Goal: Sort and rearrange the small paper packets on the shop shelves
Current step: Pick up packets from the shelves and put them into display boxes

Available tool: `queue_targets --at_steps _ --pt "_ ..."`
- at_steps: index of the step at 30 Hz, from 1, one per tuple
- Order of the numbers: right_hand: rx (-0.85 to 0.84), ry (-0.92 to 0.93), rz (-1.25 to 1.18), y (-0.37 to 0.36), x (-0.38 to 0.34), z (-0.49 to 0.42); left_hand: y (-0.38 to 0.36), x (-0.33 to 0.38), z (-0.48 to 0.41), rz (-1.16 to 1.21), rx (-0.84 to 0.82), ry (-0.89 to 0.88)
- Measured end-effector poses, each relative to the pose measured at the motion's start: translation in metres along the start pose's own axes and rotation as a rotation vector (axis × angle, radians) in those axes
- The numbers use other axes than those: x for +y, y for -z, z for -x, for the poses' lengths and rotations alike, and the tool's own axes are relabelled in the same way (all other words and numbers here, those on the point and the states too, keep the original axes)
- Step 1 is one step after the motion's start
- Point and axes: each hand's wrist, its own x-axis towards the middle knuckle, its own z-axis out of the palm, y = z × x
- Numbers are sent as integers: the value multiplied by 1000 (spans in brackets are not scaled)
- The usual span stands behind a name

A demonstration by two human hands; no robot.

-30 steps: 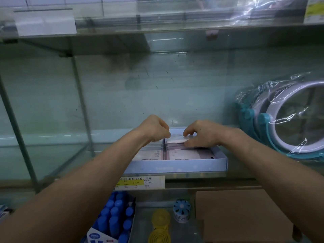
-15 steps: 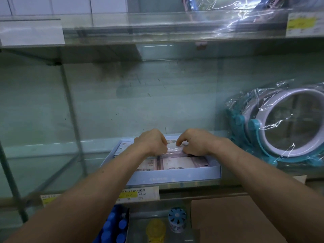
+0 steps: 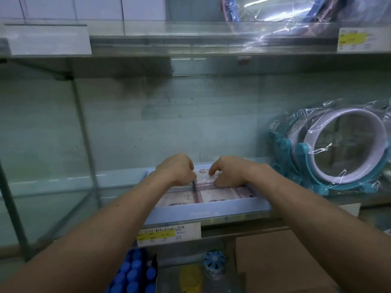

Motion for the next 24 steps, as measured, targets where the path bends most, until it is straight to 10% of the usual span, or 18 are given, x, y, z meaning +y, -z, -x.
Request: queue_targets --at_steps 24 --pt "-319 -116 -178 12 -12 16 23 -4 29 -180 -309 -95"
